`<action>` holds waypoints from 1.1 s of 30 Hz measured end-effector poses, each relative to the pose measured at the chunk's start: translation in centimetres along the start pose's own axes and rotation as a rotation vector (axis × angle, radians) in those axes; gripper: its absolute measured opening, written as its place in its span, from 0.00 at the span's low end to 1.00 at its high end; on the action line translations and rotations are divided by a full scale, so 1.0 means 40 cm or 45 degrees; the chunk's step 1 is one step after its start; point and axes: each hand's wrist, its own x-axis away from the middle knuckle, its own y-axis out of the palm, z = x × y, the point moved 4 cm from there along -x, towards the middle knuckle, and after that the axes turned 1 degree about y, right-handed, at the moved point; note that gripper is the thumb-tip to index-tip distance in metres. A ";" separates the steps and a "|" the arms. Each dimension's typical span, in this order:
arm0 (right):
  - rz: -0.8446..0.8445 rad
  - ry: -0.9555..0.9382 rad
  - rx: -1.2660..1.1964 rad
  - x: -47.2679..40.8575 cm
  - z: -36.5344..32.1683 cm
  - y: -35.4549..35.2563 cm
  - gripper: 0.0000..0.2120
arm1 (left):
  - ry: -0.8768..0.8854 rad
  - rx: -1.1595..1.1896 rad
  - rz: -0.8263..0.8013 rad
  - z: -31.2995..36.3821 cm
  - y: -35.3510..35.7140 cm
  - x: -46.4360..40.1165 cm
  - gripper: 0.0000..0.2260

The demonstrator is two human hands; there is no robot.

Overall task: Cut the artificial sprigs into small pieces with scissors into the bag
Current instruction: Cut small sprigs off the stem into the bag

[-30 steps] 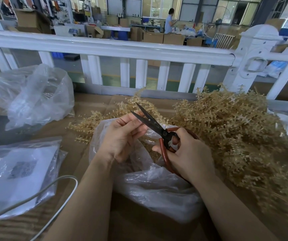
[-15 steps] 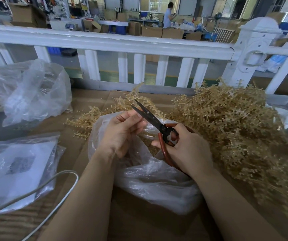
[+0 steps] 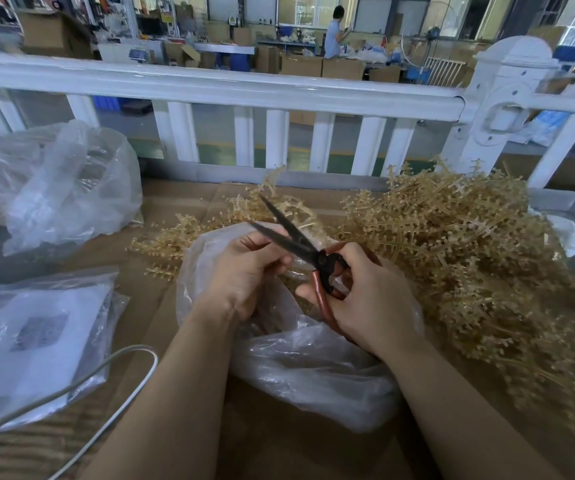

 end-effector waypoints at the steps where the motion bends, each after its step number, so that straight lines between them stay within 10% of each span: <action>1: -0.018 -0.020 0.064 -0.003 -0.001 0.007 0.30 | 0.003 -0.015 0.007 0.000 -0.004 0.000 0.14; 7: 0.018 0.064 0.138 -0.011 0.030 0.008 0.34 | -0.047 0.050 -0.064 -0.004 -0.014 -0.005 0.01; 33: -0.052 0.060 0.172 -0.012 0.035 0.018 0.32 | -0.147 0.279 -0.132 -0.026 -0.014 -0.010 0.04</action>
